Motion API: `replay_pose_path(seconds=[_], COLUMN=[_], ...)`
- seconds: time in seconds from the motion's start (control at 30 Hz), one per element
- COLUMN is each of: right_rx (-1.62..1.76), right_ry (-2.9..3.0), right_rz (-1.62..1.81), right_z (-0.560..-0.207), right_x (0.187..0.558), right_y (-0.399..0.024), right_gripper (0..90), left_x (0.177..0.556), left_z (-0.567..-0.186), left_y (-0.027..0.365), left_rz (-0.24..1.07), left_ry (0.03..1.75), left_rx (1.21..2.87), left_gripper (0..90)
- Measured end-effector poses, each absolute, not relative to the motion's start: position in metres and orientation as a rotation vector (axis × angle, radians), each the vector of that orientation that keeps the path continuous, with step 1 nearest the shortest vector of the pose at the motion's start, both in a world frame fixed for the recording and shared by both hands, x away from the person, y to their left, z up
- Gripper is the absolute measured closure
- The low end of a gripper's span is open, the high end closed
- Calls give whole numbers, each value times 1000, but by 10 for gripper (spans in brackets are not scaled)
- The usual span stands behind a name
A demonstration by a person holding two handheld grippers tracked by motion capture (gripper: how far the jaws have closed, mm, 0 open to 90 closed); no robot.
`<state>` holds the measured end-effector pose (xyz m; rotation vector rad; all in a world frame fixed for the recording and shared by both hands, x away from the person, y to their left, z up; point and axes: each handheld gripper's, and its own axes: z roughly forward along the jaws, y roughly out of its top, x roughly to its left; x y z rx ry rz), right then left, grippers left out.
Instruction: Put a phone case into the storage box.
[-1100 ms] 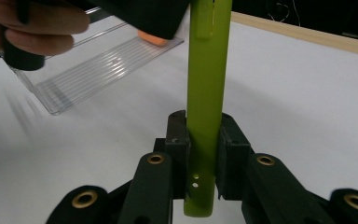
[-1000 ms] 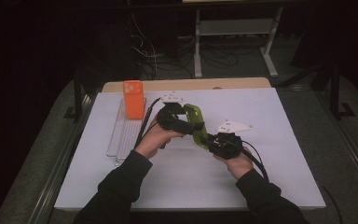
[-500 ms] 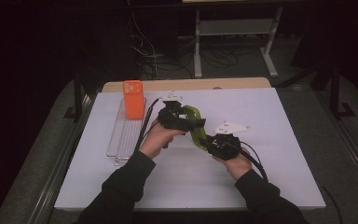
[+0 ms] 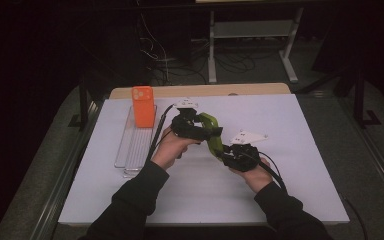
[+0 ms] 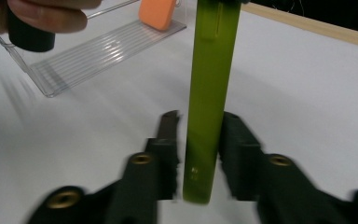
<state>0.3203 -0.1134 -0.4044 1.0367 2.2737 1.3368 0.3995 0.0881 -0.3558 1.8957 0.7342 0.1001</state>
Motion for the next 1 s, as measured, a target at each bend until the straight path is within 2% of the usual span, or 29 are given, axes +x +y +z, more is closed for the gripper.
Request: replay_pose_path(seconds=[0.27, 0.57, 0.67, 1.0], right_rx=[1050, 1087, 1094, 1040], right_ry=[2340, 2346, 2343, 2367], right_rz=[1267, 1234, 1245, 1167], right_z=[-407, -410, -412, -424], right_x=[320, 316, 316, 307], right_y=[-132, -163, -169, -175], right_gripper=[400, 231, 135, 15], left_x=[406, 409, 410, 415], left_z=[-346, -331, -324, -302], left_y=[98, 114, 121, 146], left_rz=[159, 201, 224, 295], left_ry=[755, 782, 792, 823], left_rx=[1917, 1921, 1920, 1937], left_gripper=[141, 144, 144, 144])
